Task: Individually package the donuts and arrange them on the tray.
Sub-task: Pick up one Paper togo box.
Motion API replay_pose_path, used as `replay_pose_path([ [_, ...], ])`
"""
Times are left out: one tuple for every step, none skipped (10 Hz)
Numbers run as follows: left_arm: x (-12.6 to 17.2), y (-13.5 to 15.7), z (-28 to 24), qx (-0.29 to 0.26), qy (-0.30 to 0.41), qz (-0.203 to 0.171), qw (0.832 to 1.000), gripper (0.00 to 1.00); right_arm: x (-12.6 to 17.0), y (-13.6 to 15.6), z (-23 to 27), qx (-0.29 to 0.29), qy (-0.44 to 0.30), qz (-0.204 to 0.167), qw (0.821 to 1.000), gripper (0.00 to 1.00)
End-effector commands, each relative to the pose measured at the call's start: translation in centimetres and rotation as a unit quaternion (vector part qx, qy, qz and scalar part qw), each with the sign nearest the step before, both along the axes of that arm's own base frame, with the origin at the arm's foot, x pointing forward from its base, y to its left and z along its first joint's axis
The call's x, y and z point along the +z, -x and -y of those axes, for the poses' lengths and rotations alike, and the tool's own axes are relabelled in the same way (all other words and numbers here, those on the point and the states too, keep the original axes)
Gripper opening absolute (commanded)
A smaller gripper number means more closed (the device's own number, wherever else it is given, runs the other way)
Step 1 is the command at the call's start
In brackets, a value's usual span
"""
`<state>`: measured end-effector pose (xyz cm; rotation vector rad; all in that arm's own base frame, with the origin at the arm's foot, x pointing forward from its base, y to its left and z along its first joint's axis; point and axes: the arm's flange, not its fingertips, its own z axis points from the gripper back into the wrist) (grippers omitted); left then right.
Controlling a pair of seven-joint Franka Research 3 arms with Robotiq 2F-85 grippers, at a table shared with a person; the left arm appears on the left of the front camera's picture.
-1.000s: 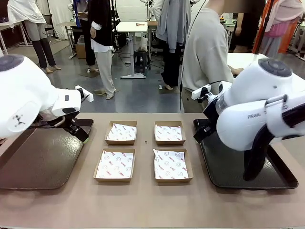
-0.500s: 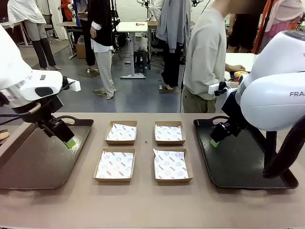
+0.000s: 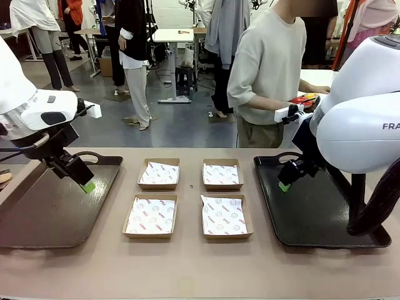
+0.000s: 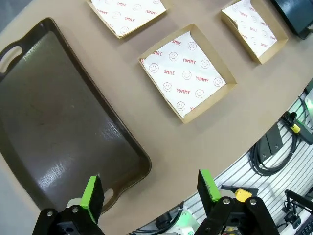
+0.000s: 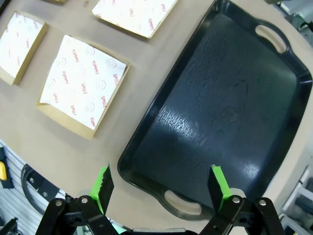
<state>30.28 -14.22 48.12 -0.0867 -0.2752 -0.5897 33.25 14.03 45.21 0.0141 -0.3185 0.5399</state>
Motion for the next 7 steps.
replay_pose_path([
  [1.3,0.0,-1.4,0.025,0.142,-0.036,0.989,1.0,0.6,1.1,0.9,-0.009,-0.126,-0.041,0.991,1.0],
  [2.1,0.1,-3.5,0.036,0.26,-0.064,0.963,1.0,1.4,1.9,3.2,-0.023,-0.258,-0.072,0.963,1.0],
  [2.6,0.2,-5.7,0.037,0.371,-0.096,0.923,1.0,1.9,2.3,6.7,-0.036,-0.384,-0.086,0.919,1.0],
  [2.5,-0.1,-7.7,0.05,0.453,-0.118,0.883,1.0,2.2,2.6,9.7,-0.032,-0.48,-0.092,0.872,1.0],
  [2.1,-0.4,-9.4,0.061,0.528,-0.144,0.835,1.0,2.1,2.8,12.5,-0.025,-0.564,-0.091,0.82,1.0],
  [1.5,-0.7,-10.8,0.086,0.585,-0.17,0.788,1.0,1.8,2.7,15.2,-0.023,-0.648,-0.087,0.757,1.0],
  [0.6,-0.9,-12.0,0.116,0.599,-0.189,0.769,1.0,1.2,2.6,17.8,-0.028,-0.699,-0.088,0.709,1.0],
])
